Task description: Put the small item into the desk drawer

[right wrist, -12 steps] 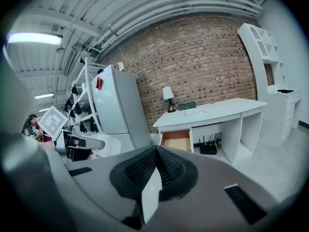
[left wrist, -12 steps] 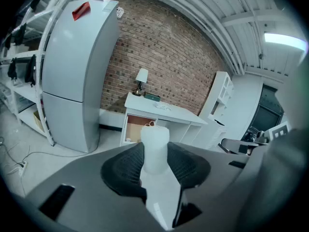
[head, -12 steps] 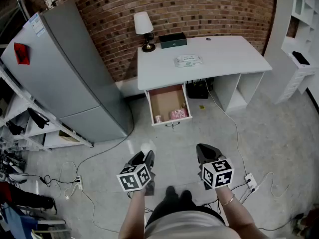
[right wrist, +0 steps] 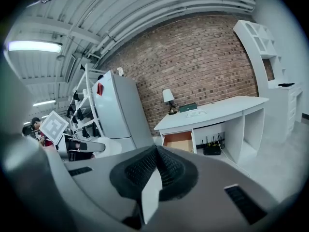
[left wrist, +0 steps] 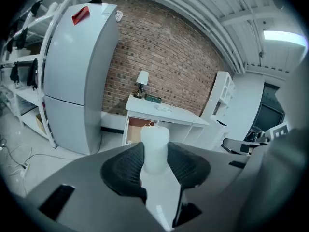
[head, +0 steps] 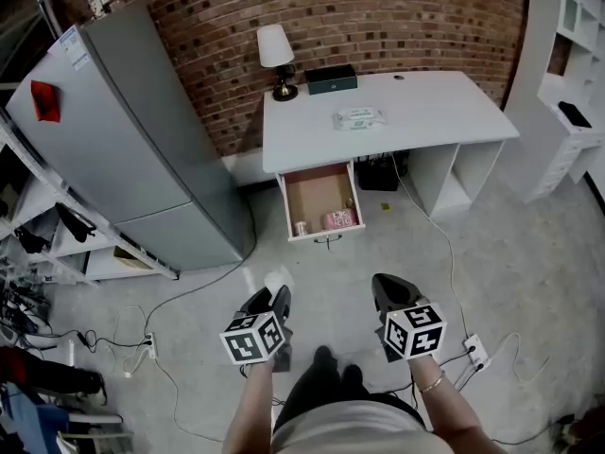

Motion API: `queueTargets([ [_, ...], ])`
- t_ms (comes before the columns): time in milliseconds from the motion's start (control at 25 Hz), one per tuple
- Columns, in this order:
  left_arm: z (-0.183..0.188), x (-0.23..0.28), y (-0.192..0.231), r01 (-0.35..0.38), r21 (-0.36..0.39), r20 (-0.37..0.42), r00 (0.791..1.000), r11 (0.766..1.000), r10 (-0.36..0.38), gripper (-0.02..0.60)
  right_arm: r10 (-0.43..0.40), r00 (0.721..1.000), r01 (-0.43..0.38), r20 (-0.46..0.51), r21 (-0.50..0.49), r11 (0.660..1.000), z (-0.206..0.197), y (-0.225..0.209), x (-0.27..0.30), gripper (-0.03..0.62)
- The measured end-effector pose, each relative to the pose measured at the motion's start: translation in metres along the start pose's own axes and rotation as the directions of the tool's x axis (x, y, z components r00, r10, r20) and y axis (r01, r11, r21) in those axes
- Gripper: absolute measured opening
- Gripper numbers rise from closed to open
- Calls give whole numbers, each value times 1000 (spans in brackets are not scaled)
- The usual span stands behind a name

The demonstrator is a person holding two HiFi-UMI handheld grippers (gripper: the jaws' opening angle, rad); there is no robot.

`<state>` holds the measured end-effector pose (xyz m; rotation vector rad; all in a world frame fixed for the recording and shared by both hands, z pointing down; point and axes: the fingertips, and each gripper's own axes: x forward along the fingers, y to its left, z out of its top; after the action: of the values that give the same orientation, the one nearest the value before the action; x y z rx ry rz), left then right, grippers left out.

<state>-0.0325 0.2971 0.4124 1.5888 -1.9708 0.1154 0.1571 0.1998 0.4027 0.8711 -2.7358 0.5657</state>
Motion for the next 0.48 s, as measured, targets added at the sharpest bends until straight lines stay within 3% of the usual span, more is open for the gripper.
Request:
queueTargets([
  [200, 6, 15, 10, -24, 26, -8, 1000, 999, 24, 172, -9, 1000, 9, -15, 3, 1000, 1, -7, 16, 8],
  [480, 41, 68, 34, -27, 41, -9, 1000, 999, 27, 172, -26, 999, 27, -22, 13, 1000, 23, -25, 68, 8],
])
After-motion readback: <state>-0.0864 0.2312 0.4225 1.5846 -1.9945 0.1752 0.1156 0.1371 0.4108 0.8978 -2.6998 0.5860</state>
